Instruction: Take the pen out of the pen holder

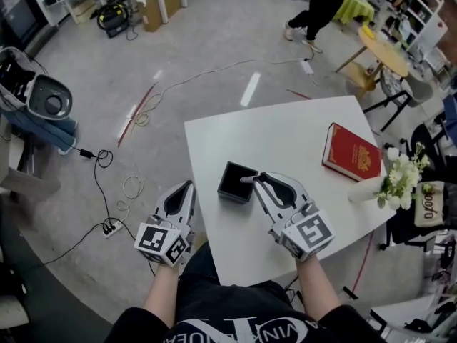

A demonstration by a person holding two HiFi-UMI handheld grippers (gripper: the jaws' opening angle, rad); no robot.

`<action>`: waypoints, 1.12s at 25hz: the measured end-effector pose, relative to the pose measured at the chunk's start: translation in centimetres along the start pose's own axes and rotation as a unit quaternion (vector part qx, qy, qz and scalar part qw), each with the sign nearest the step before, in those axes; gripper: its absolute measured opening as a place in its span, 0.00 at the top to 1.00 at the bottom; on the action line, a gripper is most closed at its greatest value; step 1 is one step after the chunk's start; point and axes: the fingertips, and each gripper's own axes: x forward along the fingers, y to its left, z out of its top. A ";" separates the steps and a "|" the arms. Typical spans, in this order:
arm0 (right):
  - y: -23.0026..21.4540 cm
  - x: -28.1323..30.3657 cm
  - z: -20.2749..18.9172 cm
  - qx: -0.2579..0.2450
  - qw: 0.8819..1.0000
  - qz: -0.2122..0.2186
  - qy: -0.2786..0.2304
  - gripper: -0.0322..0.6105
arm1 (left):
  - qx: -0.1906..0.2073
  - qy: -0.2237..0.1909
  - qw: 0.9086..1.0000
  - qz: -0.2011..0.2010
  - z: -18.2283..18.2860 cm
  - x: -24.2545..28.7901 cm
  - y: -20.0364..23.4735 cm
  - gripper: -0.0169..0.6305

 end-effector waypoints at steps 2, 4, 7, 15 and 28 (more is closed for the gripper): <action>-0.1 -0.4 0.7 0.006 1.000 -0.004 -0.007 0.83 | 0.000 0.000 1.000 0.000 0.1 0.2 0.0 0.99; -0.3 -0.9 1.3 0.011 1.000 -0.007 -0.015 0.83 | 0.001 -0.001 1.000 -0.001 0.1 0.3 0.1 0.99; -0.6 -1.6 2.4 0.012 0.999 -0.012 -0.034 0.83 | 0.001 -0.002 1.000 -0.001 0.3 0.5 0.2 0.99; -1.7 -3.6 3.9 0.009 0.998 -0.037 -0.051 0.83 | 0.003 0.002 1.000 -0.012 0.5 0.7 -0.2 0.99; -4.4 -6.7 2.4 0.020 0.994 -0.097 -0.047 0.83 | 0.008 0.007 1.000 -0.029 0.3 1.9 -0.9 0.99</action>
